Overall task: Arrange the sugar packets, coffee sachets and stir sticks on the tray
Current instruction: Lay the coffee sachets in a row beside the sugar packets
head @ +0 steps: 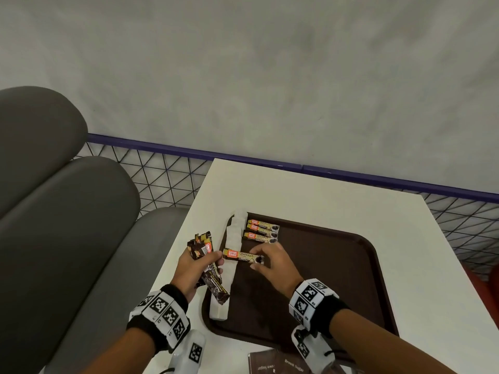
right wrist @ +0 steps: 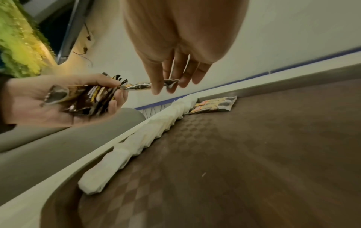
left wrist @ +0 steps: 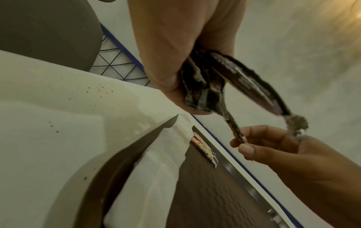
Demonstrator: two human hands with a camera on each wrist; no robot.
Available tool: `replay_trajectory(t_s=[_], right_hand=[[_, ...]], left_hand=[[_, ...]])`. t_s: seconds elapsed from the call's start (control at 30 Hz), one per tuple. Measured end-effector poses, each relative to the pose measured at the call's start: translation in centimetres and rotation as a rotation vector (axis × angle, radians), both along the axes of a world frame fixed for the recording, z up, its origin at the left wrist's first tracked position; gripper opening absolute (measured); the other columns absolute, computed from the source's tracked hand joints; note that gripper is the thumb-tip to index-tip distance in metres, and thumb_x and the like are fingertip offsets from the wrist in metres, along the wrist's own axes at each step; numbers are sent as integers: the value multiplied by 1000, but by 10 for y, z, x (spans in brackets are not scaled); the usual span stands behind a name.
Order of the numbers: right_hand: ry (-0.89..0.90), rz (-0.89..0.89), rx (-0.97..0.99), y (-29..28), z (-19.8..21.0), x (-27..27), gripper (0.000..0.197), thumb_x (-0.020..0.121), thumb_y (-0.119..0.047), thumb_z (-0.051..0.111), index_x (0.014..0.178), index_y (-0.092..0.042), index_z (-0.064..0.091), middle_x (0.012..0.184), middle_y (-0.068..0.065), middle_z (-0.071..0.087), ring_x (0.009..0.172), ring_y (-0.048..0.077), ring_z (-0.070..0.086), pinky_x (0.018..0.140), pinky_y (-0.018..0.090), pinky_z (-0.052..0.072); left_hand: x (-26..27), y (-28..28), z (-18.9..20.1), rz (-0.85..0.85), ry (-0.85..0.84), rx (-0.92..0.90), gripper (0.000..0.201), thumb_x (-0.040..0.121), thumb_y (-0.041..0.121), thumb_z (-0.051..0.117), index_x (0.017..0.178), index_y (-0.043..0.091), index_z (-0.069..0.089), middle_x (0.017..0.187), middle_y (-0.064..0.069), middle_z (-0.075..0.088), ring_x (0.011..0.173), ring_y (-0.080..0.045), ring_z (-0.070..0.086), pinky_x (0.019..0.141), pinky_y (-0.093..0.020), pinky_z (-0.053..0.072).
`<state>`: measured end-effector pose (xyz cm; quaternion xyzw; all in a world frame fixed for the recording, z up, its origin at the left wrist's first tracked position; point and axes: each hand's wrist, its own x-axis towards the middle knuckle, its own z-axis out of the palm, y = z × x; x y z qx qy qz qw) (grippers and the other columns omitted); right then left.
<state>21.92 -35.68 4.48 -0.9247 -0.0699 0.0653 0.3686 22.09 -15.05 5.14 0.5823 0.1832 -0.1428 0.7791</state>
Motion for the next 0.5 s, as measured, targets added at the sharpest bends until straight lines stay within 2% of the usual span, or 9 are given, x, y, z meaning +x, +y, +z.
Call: replay_trajectory(t_s=[0.07, 0.2, 0.33, 0.5], right_hand=[[-81, -55, -50, -5, -3, 4, 29, 82, -24, 67, 110, -21, 61, 111, -4, 53, 103, 6, 38, 90, 19, 32], [-73, -175, -268, -16, -11, 19, 33, 84, -30, 64, 116, -24, 60, 116, -5, 51, 112, 14, 38, 94, 26, 30], [-33, -166, -438, -18, -20, 33, 34, 87, -33, 58, 121, -28, 54, 122, -4, 49, 117, 16, 37, 99, 28, 27], [-38, -161, -529, -15, -33, 43, 34, 87, -34, 57, 120, -28, 53, 124, -5, 48, 118, 17, 37, 100, 29, 26]], left_hand=[[1, 0, -1, 29, -1, -19, 31, 81, 3, 68, 108, -8, 57, 80, -19, 65, 64, -24, 65, 54, -31, 54], [3, 7, -2, 68, -6, -35, 32, 81, 2, 68, 108, -11, 57, 75, -17, 66, 64, -24, 65, 64, -35, 58], [3, 17, -3, 101, -16, -9, 33, 80, 1, 69, 109, -8, 56, 84, -19, 66, 68, -21, 69, 61, -35, 59], [4, 33, -9, 92, 13, 18, 35, 81, 7, 69, 110, -9, 59, 86, -20, 69, 72, -29, 66, 67, -39, 58]])
